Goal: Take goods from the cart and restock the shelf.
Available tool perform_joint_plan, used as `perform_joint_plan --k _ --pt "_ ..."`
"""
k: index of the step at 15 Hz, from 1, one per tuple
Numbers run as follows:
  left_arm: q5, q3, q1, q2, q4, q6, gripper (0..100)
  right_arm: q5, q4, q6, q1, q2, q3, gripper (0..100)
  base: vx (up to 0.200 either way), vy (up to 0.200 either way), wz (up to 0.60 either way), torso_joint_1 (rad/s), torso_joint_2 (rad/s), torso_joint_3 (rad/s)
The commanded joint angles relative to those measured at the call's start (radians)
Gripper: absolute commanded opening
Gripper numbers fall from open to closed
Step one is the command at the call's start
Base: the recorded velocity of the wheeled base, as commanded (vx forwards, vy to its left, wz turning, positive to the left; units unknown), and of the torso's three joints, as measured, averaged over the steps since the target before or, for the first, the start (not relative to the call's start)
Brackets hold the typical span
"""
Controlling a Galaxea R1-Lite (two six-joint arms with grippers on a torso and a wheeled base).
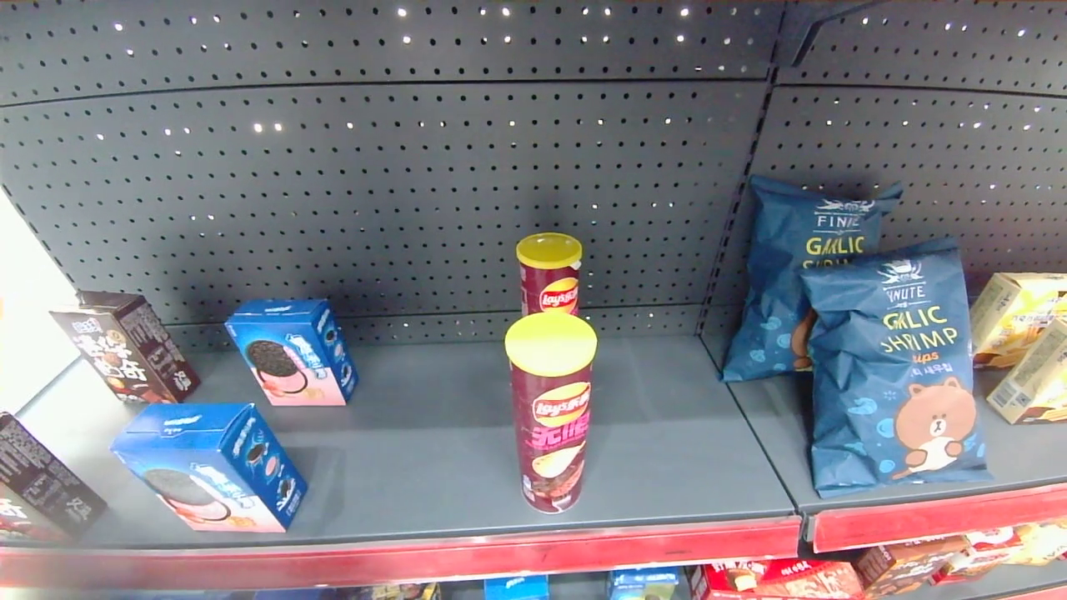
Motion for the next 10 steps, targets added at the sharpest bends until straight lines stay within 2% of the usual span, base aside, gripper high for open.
perform_joint_plan --k 1,2,4,7,8,10 --pt "0.048 0.036 0.006 -0.181 0.108 -0.001 100 0.0 0.0 0.0 0.0 0.002 0.0 100 0.0 0.0 0.0 0.0 0.0 0.0" --pt "0.074 0.08 0.006 -0.276 0.18 -0.001 100 0.0 0.0 0.0 0.0 0.002 0.0 100 0.0 0.0 0.0 0.0 0.0 0.0" --pt "0.137 0.086 0.02 -0.351 0.273 0.001 100 0.0 0.0 0.0 0.0 0.002 0.0 100 0.0 0.0 0.0 0.0 0.0 0.0" --pt "0.183 0.097 0.069 -0.364 0.303 0.001 100 0.0 0.0 0.0 0.0 0.002 0.0 100 0.0 0.0 0.0 0.0 0.0 0.0" --pt "0.186 0.119 0.138 -0.367 0.303 0.001 100 0.0 0.0 0.0 0.0 0.002 0.0 100 0.0 0.0 0.0 0.0 0.0 0.0" --pt "0.183 0.171 0.184 -0.403 0.303 0.001 100 0.0 0.0 0.0 0.0 0.002 0.0 100 0.0 0.0 0.0 0.0 0.0 0.0"
